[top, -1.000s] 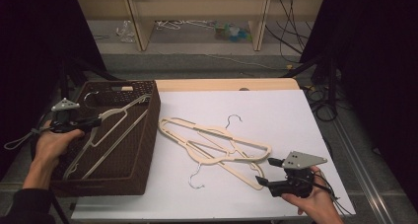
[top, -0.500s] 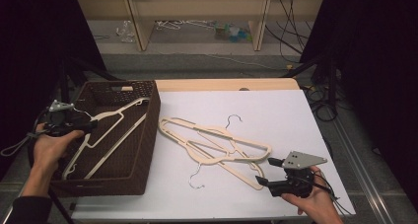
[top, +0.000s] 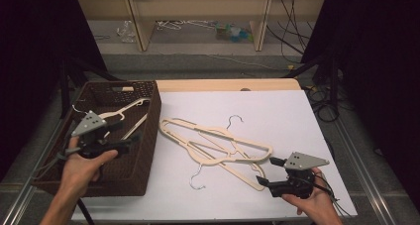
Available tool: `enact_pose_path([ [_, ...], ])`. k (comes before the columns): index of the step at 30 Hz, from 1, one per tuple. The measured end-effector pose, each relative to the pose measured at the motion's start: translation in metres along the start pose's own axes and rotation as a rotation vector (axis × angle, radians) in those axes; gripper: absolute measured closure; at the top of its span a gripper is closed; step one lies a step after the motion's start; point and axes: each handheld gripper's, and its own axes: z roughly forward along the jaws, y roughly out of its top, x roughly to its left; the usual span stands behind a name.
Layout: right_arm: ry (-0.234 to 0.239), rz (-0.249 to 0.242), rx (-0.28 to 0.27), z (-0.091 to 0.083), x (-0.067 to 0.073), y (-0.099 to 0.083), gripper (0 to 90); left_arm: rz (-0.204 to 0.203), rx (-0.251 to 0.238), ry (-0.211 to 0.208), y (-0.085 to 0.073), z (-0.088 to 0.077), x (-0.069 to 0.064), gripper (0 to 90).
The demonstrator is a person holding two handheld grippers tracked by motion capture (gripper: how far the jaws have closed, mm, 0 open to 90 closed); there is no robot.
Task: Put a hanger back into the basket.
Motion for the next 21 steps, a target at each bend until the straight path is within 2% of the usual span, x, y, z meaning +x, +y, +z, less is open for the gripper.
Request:
enact_pose_path([
  [1, -0.005, 0.009, -0.022, 0.0, -0.001, 0.0, 21.0, 0.01, -0.02, -0.032, -0.001, 0.002, -0.014, 20.1],
  [2, -0.006, 0.011, -0.021, -0.001, -0.001, 0.0, 20.9, 0.01, -0.02, -0.032, -0.001, 0.002, -0.014, 19.1],
  [3, -0.009, 0.008, -0.029, -0.001, -0.002, -0.001, 20.8, 0.02, -0.028, -0.065, -0.003, 0.004, -0.027, 18.1],
  [4, -0.009, 0.008, -0.029, -0.001, -0.002, -0.001, 20.8, 0.02, -0.028, -0.065, -0.003, 0.004, -0.027, 16.9],
  [5, -0.004, 0.009, -0.038, -0.001, -0.002, -0.001, 19.7, 0.016, -0.044, -0.102, -0.007, 0.006, -0.038, 16.6],
  [6, -0.004, 0.009, -0.038, -0.001, -0.002, -0.001, 19.7, 0.016, -0.044, -0.102, -0.007, 0.006, -0.038, 16.6],
  [9, 0.003, 0.012, -0.042, -0.001, -0.002, -0.002, 19.2, 0.024, -0.048, -0.125, -0.016, 0.009, -0.053, 16.5],
  [10, 0.0, 0.005, -0.04, -0.001, -0.002, -0.002, 19.1, 0.034, -0.048, -0.141, -0.021, 0.011, -0.057, 16.0],
  [11, 0.016, 0.011, -0.031, 0.0, -0.002, -0.002, 19.1, 0.062, -0.042, -0.154, -0.024, 0.012, -0.061, 16.0],
  [14, 0.005, -0.004, -0.038, 0.001, -0.001, -0.002, 19.0, 0.089, -0.018, -0.17, -0.038, 0.017, -0.075, 16.0],
  [16, 0.017, 0.0, -0.026, 0.001, 0.001, -0.002, 19.2, 0.106, -0.003, -0.187, -0.047, 0.02, -0.082, 16.1],
  [19, 0.012, 0.0, -0.025, 0.002, 0.002, -0.002, 19.3, 0.153, -0.001, -0.168, -0.056, 0.024, -0.087, 16.4],
  [21, 0.009, -0.001, -0.025, 0.002, 0.002, -0.003, 19.4, 0.133, -0.008, -0.167, -0.06, 0.026, -0.088, 16.4],
])
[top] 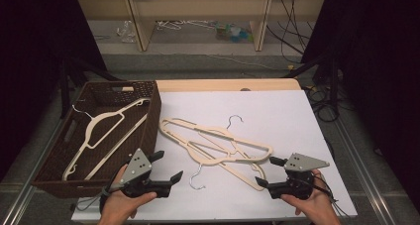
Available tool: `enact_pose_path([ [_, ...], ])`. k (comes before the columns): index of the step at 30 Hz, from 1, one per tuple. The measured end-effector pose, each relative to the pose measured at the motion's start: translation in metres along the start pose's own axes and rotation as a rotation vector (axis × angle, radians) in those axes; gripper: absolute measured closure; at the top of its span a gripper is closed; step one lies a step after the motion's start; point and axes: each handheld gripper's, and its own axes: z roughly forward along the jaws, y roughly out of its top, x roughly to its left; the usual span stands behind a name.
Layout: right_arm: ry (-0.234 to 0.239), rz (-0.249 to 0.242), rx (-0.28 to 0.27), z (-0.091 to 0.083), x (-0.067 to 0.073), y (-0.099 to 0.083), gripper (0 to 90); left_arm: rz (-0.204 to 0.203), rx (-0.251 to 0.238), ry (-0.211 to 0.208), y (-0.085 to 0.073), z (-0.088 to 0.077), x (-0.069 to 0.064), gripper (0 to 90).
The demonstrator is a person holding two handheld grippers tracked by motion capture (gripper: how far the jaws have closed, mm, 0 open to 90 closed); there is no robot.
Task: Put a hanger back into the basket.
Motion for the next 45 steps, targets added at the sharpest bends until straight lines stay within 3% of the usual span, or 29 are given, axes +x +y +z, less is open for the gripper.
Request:
enact_pose_path([
  [3, 0.015, 0.003, 0.012, 0.001, 0.0, 0.0, 19.5, -0.01, -0.005, -0.004, -0.003, 0.001, -0.001, 16.4],
  [6, 0.02, 0.003, 0.019, 0.001, 0.0, 0.0, 19.5, 0.013, -0.002, -0.003, -0.005, 0.001, -0.001, 16.3],
  [8, 0.008, -0.008, 0.01, 0.002, 0.0, -0.001, 19.6, 0.0, -0.003, -0.002, -0.007, 0.001, -0.003, 16.3],
  [14, 0.028, -0.036, 0.023, 0.009, 0.001, 0.0, 19.1, 0.025, -0.002, -0.006, -0.013, 0.003, -0.003, 16.3],
  [20, 0.026, -0.062, 0.06, 0.03, -0.007, 0.004, 17.8, 0.035, 0.004, -0.025, -0.02, 0.007, -0.009, 16.3],
  [23, 0.027, -0.071, 0.078, 0.036, -0.009, 0.005, 19.2, 0.066, 0.009, -0.018, -0.02, 0.006, -0.01, 16.3],
  [25, 0.027, -0.084, 0.09, 0.044, -0.012, 0.006, 19.6, 0.05, 0.011, -0.017, -0.021, 0.006, -0.009, 16.3],
  [30, 0.023, -0.103, 0.145, 0.068, -0.021, 0.011, 25.2, 0.06, 0.019, -0.012, -0.023, 0.006, -0.007, 16.3],
  [37, 0.049, -0.184, 0.219, 0.094, -0.023, 0.015, 36.7, 0.051, 0.023, -0.01, -0.025, 0.006, -0.007, 16.4],
  [40, 0.059, -0.162, 0.218, 0.103, -0.027, 0.013, 41.4, 0.061, 0.022, -0.016, -0.025, 0.007, -0.007, 17.2],
  [45, 0.079, -0.171, 0.227, 0.112, -0.032, 0.017, 46.2, 0.068, 0.024, -0.013, -0.026, 0.007, -0.007, 17.7],
])
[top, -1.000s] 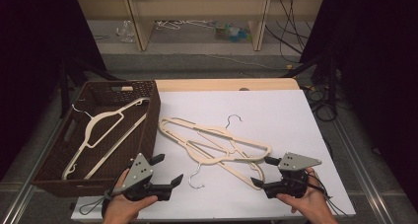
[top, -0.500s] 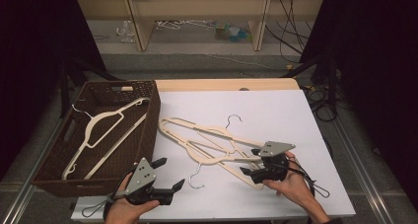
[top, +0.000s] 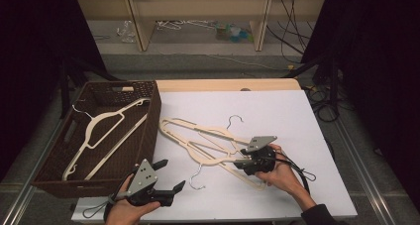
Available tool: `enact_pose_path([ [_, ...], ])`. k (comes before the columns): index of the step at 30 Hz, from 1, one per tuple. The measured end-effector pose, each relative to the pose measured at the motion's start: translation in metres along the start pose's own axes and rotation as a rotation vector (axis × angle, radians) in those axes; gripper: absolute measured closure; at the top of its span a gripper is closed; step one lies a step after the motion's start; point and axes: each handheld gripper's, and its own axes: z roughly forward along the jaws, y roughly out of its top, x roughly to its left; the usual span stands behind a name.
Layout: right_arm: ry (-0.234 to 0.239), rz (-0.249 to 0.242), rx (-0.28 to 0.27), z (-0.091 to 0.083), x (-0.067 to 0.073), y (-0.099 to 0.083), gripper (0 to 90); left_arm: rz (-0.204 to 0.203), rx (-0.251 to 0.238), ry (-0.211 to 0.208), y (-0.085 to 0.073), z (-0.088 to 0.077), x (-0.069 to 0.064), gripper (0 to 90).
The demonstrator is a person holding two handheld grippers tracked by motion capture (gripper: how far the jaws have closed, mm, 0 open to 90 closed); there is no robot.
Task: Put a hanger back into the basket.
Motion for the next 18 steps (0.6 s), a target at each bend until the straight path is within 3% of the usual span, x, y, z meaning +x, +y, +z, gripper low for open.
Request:
enact_pose_path([
  [4, 0.01, -0.001, 0.053, 0.007, -0.002, 0.0, 50.0, -0.01, 0.0, -0.003, -0.001, 0.0, 0.0, 18.2],
  [7, 0.038, 0.001, 0.077, 0.007, -0.003, -0.001, 59.0, 0.004, 0.004, 0.003, 0.0, -0.001, 0.0, 18.5],
  [11, 0.065, -0.02, 0.08, 0.005, 0.0, -0.002, 68.9, -0.007, 0.003, 0.003, 0.0, -0.001, 0.0, 18.7],
  [18, 0.122, -0.115, 0.121, -0.004, 0.005, -0.005, 75.9, -0.003, 0.005, 0.003, -0.001, -0.002, 0.0, 19.2],
])
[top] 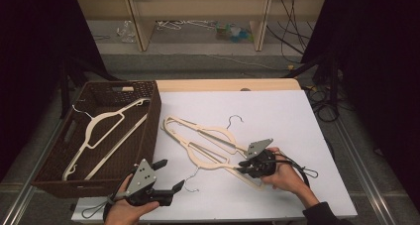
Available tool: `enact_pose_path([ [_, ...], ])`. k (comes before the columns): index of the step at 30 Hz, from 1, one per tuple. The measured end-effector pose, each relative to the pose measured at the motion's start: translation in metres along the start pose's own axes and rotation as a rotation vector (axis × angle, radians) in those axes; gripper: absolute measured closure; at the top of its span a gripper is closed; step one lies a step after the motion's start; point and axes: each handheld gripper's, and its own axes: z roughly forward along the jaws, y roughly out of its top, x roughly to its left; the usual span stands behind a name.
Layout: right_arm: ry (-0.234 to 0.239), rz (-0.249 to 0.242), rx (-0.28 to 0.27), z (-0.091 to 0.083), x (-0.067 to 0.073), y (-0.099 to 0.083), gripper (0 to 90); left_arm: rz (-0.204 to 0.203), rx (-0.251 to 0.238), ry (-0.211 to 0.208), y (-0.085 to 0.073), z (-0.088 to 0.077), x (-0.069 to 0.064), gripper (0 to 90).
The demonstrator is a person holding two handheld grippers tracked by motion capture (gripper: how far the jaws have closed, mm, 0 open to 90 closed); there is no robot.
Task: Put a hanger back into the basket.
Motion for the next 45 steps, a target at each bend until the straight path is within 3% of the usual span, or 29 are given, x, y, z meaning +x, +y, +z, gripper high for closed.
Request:
enact_pose_path([
  [6, -0.005, -0.006, -0.002, 0.001, -0.001, 0.0, 71.0, 0.01, 0.01, -0.003, 0.0, 0.003, -0.001, 19.6],
  [15, 0.043, -0.032, 0.008, -0.002, 0.002, 0.001, 79.3, 0.02, 0.029, -0.007, -0.001, 0.01, -0.001, 20.0],
  [18, 0.065, -0.039, 0.027, -0.01, 0.004, 0.0, 79.4, 0.072, 0.05, 0.006, -0.002, 0.015, 0.0, 21.1],
  [23, 0.082, -0.05, 0.045, -0.026, 0.01, 0.001, 79.4, 0.12, 0.09, 0.022, -0.004, 0.031, -0.001, 23.7],
  [29, 0.086, -0.061, 0.064, -0.043, 0.018, 0.007, 79.3, 0.258, 0.185, -0.019, -0.009, 0.055, -0.004, 27.2],
  [33, 0.107, -0.063, 0.075, -0.053, 0.023, 0.008, 79.3, 0.297, 0.208, -0.019, -0.011, 0.068, -0.004, 28.8],
  [35, 0.112, -0.058, 0.079, -0.056, 0.025, 0.007, 79.3, 0.346, 0.226, -0.015, -0.01, 0.072, -0.003, 28.8],
  [42, 0.13, -0.063, 0.086, -0.065, 0.026, 0.006, 79.3, 0.439, 0.265, -0.019, -0.013, 0.083, -0.007, 27.9],
  [45, 0.128, -0.058, 0.085, -0.069, 0.026, 0.006, 79.3, 0.461, 0.283, -0.013, -0.015, 0.088, -0.008, 27.1],
])
